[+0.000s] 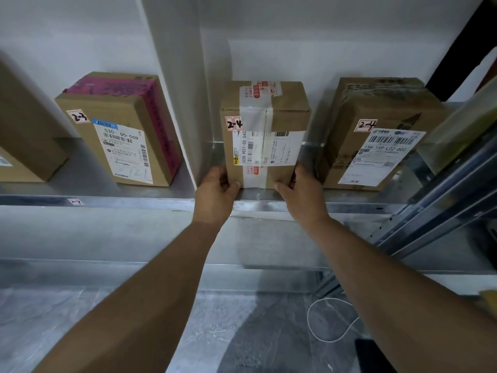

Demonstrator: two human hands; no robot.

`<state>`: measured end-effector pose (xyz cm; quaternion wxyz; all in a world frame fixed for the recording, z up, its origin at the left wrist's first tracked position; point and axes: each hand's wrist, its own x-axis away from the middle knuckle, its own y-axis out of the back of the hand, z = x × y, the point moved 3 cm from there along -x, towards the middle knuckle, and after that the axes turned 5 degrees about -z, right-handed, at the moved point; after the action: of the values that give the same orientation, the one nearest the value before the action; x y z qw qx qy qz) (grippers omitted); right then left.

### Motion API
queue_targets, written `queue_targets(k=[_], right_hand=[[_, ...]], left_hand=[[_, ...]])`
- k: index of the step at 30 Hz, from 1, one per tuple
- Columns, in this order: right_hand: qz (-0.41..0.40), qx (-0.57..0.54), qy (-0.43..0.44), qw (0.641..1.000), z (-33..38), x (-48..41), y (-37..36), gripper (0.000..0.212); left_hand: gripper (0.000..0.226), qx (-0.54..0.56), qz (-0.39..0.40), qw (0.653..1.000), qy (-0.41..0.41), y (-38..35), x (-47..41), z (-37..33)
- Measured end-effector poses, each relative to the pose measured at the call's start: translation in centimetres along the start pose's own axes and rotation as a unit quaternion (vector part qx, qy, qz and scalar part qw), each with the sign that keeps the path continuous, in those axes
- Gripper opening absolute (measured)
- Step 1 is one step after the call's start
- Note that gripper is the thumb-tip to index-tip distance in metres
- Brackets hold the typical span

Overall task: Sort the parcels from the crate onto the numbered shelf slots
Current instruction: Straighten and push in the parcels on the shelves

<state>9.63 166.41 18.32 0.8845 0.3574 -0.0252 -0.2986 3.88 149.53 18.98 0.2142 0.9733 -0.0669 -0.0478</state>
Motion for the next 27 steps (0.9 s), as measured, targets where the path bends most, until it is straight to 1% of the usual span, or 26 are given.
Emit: queue_targets(k=[6,10,13,15,17,18,20,23,25,27], right_hand=[[0.004,0.008,0.008,1.0,0.3,0.0,0.3,0.047],[0.032,-0.011,0.008,0.999,0.4,0.5,0.7,0.051],[0.034,0.009,0.015,0.999,-0.5,2.0,2.1,0.058],[0.022,0.034,0.034,0.999,-1.4,3.5,3.5,0.059],[-0.006,0.03,0.042,0.999,-2.5,5.2,5.3,0.053],[-0.03,0.022,0.048,0.998,-3.1,5.8,6.2,0.049],[-0.075,0.004,0.052,0.996,-4.4,6.6,7.9,0.042],[-0.135,-0.01,0.04,0.99,-6.2,6.2,10.7,0.043],[-0.173,-0.02,0.02,0.985,-7.0,5.4,12.3,0.051],[-0.181,-0.027,0.002,0.983,-7.5,4.3,13.3,0.067]], left_hand=[[0.03,-0.032,0.001,0.999,-0.007,-0.2,0.1,-0.3],[0.046,-0.017,0.0,1.0,-0.003,-0.1,0.4,-0.8],[0.054,0.0,-0.037,0.999,-0.014,0.0,1.6,-0.3],[0.06,-0.019,-0.089,0.995,-0.029,0.1,3.4,0.0],[0.059,-0.012,-0.133,0.989,-0.058,-0.2,5.6,-0.5],[0.056,-0.009,-0.138,0.987,-0.08,-0.7,6.6,-1.0],[0.051,-0.013,-0.109,0.985,-0.134,-2.1,8.1,-2.5],[0.046,-0.01,-0.017,0.983,-0.185,-5.2,8.9,-4.6],[0.053,-0.011,0.039,0.982,-0.186,-7.4,8.6,-5.7],[0.064,-0.009,0.08,0.985,-0.154,-9.4,7.8,-6.4]])
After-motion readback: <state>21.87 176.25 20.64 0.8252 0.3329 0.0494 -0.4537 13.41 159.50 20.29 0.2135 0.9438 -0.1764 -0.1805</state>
